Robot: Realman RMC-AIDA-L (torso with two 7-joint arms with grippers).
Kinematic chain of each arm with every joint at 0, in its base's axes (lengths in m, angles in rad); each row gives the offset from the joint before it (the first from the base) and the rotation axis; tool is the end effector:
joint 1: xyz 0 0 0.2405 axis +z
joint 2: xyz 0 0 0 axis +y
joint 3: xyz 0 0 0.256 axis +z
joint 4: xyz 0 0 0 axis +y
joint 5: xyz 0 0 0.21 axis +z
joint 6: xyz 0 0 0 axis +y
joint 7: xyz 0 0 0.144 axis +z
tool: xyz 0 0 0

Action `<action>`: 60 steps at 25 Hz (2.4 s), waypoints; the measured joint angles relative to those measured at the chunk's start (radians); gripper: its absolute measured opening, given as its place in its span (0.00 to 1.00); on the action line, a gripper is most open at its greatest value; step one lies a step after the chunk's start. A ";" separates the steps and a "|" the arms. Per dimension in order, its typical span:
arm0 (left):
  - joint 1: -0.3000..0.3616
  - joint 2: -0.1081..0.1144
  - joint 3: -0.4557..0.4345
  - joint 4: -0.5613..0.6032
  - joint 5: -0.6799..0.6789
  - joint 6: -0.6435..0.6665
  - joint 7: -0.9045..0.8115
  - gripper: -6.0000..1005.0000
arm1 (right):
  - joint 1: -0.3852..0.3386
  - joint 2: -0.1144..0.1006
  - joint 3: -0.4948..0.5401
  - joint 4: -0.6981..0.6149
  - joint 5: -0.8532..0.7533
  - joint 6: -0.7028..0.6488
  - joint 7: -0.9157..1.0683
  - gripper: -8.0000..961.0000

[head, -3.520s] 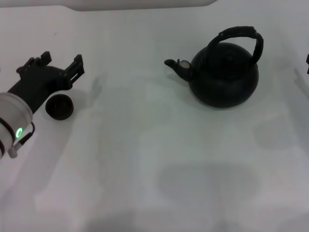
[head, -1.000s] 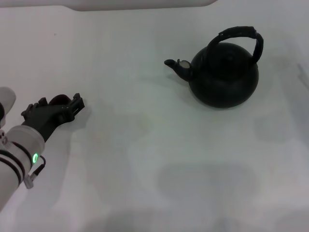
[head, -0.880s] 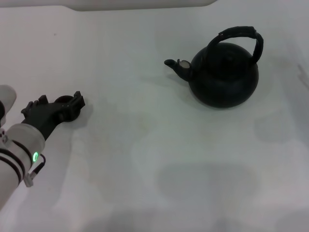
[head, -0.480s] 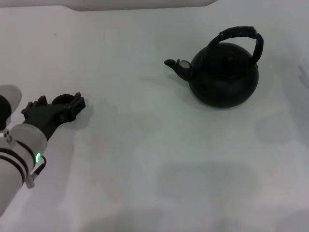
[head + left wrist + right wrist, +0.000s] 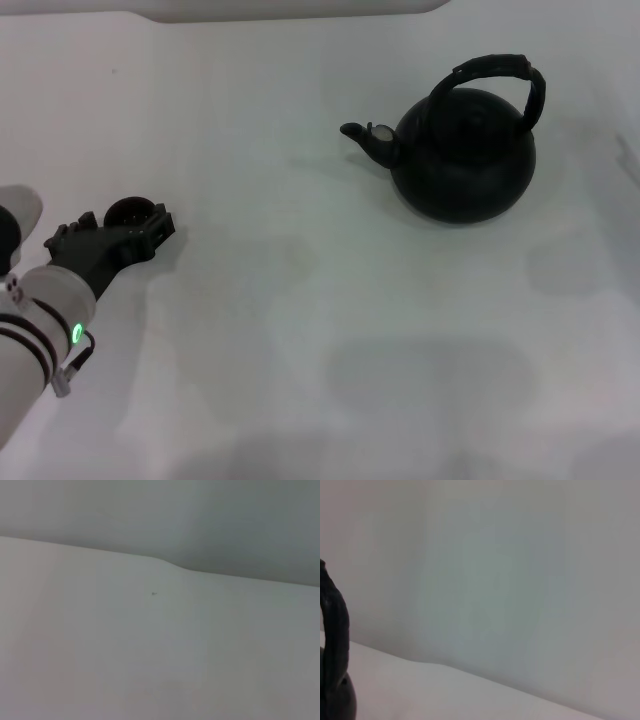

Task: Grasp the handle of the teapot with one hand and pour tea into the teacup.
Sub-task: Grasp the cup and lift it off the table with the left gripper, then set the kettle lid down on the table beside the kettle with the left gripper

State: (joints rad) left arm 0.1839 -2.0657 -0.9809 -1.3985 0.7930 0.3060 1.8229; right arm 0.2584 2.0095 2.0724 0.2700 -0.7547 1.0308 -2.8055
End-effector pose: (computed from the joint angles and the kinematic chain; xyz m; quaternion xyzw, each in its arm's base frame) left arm -0.2778 0.2506 -0.0660 -0.7010 -0.4894 -0.1178 0.5052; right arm 0.3975 0.2945 0.0292 -0.7765 0.1981 0.1573 0.5772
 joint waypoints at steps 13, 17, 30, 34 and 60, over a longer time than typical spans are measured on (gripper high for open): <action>-0.061 0.003 -0.004 0.035 -0.049 -0.001 0.002 0.89 | -0.001 0.000 -0.002 0.000 0.000 0.003 0.000 0.85; -0.068 0.006 -0.005 0.037 -0.065 -0.001 0.002 0.89 | -0.003 0.000 0.001 0.000 0.002 0.009 0.000 0.85; -0.115 0.030 0.002 0.051 -0.283 0.010 0.140 0.77 | 0.002 -0.002 0.002 0.000 0.006 0.010 -0.003 0.85; -0.114 0.029 0.002 0.037 -0.278 0.011 0.157 0.72 | 0.002 -0.003 0.001 0.000 0.006 0.009 -0.003 0.85; -0.372 0.129 -0.029 0.282 -0.478 -0.565 0.497 0.70 | 0.000 0.002 -0.006 -0.006 0.006 0.022 -0.014 0.85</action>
State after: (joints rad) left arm -0.1879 -1.9362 -1.0101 -1.1166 0.3145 -0.2587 2.3194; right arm 0.2586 2.0112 2.0666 0.2640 -0.7483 1.0531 -2.8193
